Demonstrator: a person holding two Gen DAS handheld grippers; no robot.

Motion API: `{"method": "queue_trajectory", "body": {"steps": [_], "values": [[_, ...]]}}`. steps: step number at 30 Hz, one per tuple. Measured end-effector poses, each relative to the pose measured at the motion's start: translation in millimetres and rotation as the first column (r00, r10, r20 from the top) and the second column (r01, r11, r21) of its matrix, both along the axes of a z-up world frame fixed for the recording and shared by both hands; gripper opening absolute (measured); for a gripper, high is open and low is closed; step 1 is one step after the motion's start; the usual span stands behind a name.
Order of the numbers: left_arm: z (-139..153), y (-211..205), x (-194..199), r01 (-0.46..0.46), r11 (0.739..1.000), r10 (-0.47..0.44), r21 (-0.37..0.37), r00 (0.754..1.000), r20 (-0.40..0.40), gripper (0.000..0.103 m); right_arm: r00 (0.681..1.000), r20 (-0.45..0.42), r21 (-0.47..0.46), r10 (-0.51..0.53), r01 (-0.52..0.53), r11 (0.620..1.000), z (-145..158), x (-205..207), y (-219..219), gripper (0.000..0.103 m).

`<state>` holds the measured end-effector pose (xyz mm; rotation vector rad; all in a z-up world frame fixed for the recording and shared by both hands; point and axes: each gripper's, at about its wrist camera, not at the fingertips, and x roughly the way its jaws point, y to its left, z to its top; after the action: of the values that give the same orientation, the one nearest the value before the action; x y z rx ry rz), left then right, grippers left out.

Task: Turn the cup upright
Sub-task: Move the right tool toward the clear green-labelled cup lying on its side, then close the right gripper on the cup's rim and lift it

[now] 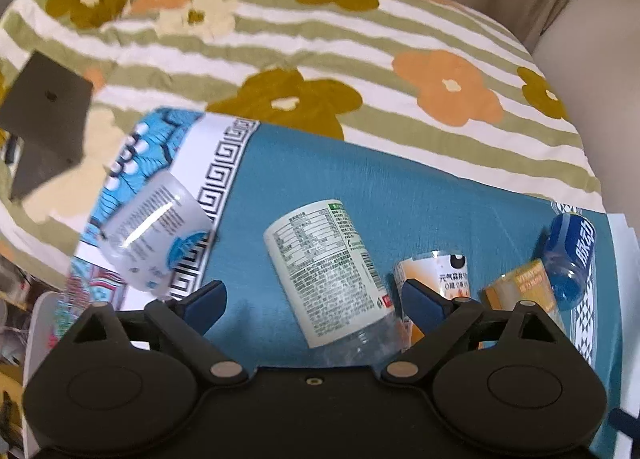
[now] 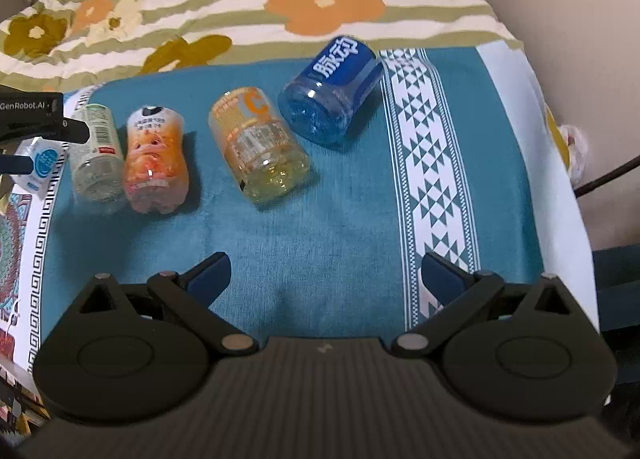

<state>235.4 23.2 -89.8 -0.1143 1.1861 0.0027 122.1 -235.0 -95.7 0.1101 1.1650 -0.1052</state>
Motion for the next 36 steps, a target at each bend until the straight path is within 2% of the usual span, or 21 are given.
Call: {"method": "queue_trajectory", "body": {"steps": [10, 12, 13, 14, 21, 28, 36], "values": [[-26.0, -5.3, 14.0, 0.013, 1.0, -0.014, -0.022, 0.997, -0.071, 0.09, 0.998, -0.058, -0.001, -0.023, 0.023, 1.0, -16.3, 15.0, 5.1, 0.103], [-28.2, -5.0, 15.3, 0.016, 0.999, -0.019, -0.034, 0.997, -0.073, 0.084, 0.998, -0.065, 0.005, -0.026, 0.026, 1.0, -18.3, 16.9, 4.6, 0.103], [-28.7, -4.5, 15.2, 0.017, 0.999, -0.021, -0.043, 0.997, -0.075, 0.076, 0.997, -0.068, 0.006, -0.027, 0.027, 1.0, -19.1, 17.6, 4.4, 0.103], [-29.1, -4.6, 16.2, 0.018, 0.999, -0.021, -0.046, 0.997, -0.077, 0.074, 0.997, -0.069, 0.007, -0.027, 0.027, 1.0, -19.9, 18.3, 4.3, 0.103], [-27.0, -3.6, 14.1, 0.029, 0.999, -0.031, -0.044, 0.998, -0.052, 0.073, 0.997, -0.072, 0.007, -0.026, 0.026, 1.0, -20.5, 21.0, 3.8, 0.103], [-10.2, -3.9, 1.6, 0.026, 0.999, -0.026, -0.048, 1.0, 0.003, 0.072, 0.999, -0.05, 0.013, -0.004, 0.005, 1.0, -14.6, 15.8, 1.4, 0.103], [24.4, -11.0, -36.9, 0.023, 0.999, -0.02, -0.029, 0.996, 0.087, 0.072, 0.999, 0.023, 0.022, 0.038, -0.039, 0.999, 5.6, -3.6, -7.8, 0.103]]}}
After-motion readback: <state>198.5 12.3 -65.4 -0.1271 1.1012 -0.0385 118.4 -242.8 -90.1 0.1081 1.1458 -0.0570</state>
